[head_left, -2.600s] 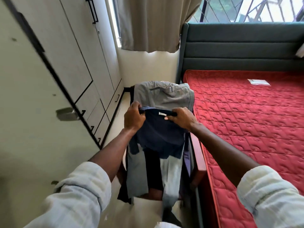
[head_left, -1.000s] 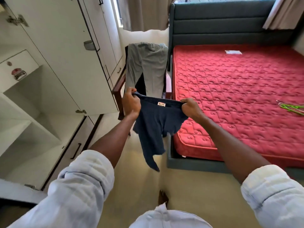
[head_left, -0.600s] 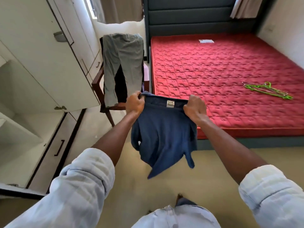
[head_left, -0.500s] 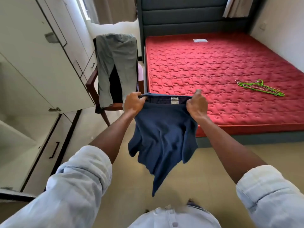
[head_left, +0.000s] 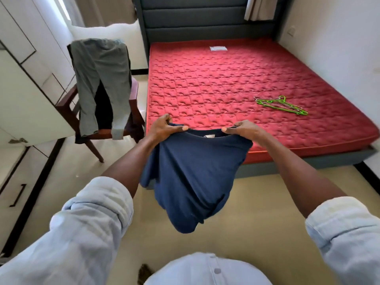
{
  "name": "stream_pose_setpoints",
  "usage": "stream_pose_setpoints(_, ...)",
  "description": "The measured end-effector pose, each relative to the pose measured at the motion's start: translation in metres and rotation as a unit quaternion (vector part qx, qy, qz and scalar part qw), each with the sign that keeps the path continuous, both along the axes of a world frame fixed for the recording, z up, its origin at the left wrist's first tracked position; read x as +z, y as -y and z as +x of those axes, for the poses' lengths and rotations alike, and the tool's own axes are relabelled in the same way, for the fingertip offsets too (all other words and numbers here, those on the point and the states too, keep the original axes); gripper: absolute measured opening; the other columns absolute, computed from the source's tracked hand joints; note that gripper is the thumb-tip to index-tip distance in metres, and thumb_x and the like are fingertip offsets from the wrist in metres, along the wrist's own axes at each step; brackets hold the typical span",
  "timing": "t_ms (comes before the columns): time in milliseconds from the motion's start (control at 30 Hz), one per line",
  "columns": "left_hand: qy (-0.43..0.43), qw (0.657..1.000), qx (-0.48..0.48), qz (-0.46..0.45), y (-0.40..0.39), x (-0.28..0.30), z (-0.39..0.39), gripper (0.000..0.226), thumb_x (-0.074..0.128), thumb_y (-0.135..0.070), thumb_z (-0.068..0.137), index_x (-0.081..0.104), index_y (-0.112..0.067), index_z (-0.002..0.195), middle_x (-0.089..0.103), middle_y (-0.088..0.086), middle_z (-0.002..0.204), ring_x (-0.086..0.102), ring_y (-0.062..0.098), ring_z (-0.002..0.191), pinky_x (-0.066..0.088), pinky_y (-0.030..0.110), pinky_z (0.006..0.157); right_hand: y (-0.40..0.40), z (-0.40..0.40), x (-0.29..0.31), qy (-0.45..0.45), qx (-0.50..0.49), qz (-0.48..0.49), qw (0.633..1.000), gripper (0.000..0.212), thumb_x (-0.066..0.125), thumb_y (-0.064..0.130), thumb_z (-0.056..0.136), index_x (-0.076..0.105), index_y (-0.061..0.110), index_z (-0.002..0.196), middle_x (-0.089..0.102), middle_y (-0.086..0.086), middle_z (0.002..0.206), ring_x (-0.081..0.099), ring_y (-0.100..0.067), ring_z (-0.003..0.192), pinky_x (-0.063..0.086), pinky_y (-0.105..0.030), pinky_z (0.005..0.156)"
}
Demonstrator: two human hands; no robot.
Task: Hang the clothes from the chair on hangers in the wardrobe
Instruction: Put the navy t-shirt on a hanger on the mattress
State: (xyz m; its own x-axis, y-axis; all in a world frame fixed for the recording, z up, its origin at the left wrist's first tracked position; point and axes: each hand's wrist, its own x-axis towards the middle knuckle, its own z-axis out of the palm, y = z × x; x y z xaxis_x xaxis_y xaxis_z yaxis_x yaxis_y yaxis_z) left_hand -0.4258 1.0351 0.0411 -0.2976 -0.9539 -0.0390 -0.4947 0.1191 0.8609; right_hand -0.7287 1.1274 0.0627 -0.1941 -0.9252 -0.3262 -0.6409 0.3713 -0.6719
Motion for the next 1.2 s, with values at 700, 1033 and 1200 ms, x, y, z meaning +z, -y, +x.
stream_pose_setpoints(700, 0.031, 0.998, 0.042, -0.046, 0.106, -0.047, -0.190, 0.031, 0.057, -0.029, 0.098, 0.054, -0.018, 0.069, 0.047, -0.003, 0.066, 0.040, 0.012, 0.064, 0.029, 0.032, 0.060, 0.071, -0.192, -0.046, 0.028, -0.144, -0.109, 0.983, 0.048, 0.057, 0.036, 0.097, 0.040, 0.016, 0.056, 0.038, 0.004, 0.054, 0.035, -0.012, 0.052, 0.023, -0.028, 0.047)
stream_pose_setpoints(1033, -0.070, 0.969, -0.085, 0.220, 0.188, -0.029, -0.226, 0.018, 0.078, -0.004, 0.077, 0.063, -0.013, 0.075, 0.064, 0.002, 0.068, 0.058, 0.011, 0.057, 0.046, 0.021, 0.054, 0.165, -0.256, -0.030, -0.189, -0.075, 0.022, 0.979, 0.013, 0.060, -0.003, 0.078, 0.061, 0.009, 0.084, 0.064, -0.015, 0.092, 0.061, -0.028, 0.090, 0.037, -0.028, 0.066)
stream_pose_setpoints(1200, 0.124, 0.979, -0.041, 0.159, 0.219, -0.039, -0.238, 0.014, 0.075, 0.001, 0.076, 0.063, -0.007, 0.078, 0.058, 0.005, 0.069, 0.053, 0.019, 0.068, 0.037, 0.023, 0.049, 0.187, -0.274, -0.049, -0.178, -0.105, -0.002, 0.978, 0.021, 0.044, -0.006, 0.077, 0.057, 0.010, 0.071, 0.060, -0.015, 0.081, 0.061, -0.032, 0.086, 0.038, -0.031, 0.066)
